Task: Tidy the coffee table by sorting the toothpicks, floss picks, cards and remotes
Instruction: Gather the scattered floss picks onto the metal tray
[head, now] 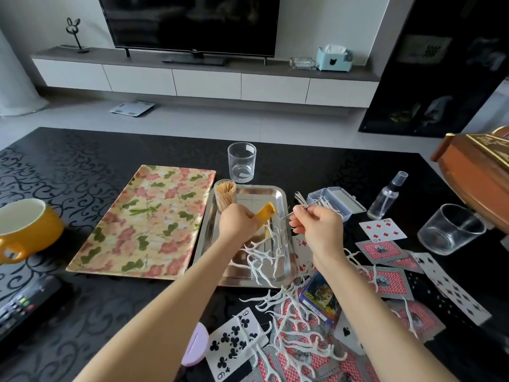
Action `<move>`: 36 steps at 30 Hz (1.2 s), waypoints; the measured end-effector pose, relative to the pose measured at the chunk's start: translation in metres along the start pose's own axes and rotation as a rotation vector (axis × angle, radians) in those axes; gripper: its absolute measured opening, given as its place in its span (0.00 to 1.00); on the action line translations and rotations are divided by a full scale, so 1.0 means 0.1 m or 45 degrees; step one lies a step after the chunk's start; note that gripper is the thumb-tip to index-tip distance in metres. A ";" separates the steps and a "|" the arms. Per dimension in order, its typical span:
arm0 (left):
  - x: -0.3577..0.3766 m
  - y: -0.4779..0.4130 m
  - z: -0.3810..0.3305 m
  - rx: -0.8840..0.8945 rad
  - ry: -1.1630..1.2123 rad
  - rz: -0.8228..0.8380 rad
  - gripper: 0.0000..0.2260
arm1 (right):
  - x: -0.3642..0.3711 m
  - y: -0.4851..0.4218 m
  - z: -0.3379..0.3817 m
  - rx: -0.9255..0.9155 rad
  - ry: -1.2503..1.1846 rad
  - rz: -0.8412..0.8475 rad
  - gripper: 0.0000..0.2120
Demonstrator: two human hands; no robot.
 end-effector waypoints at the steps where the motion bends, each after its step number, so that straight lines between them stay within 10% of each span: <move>1: -0.04 0.06 -0.03 0.004 0.108 0.068 0.14 | 0.00 0.01 0.02 -0.017 0.008 0.027 0.10; 8: -0.13 0.59 -0.01 -0.128 0.722 0.447 0.08 | -0.04 0.13 0.24 -0.053 -0.277 0.130 0.06; 21: -0.09 0.94 0.00 -0.070 1.032 0.585 0.03 | -0.41 0.20 0.54 -0.391 0.309 0.239 0.09; 27: 0.02 1.04 -0.17 -0.001 1.061 0.693 0.02 | -0.50 0.21 0.41 -0.011 -0.213 0.255 0.07; 36: 0.12 1.10 -0.19 0.044 1.072 0.647 0.03 | -0.59 0.15 0.41 0.109 0.076 0.222 0.08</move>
Point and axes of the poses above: each hand's wrist, its own y-axis away from the middle knuckle, its own x-axis out of the palm, z = x × y, the point moved 6 cm from there along -y, towards the middle knuckle, and after that the axes turned 3 degrees about z, right-handed, at the moved point
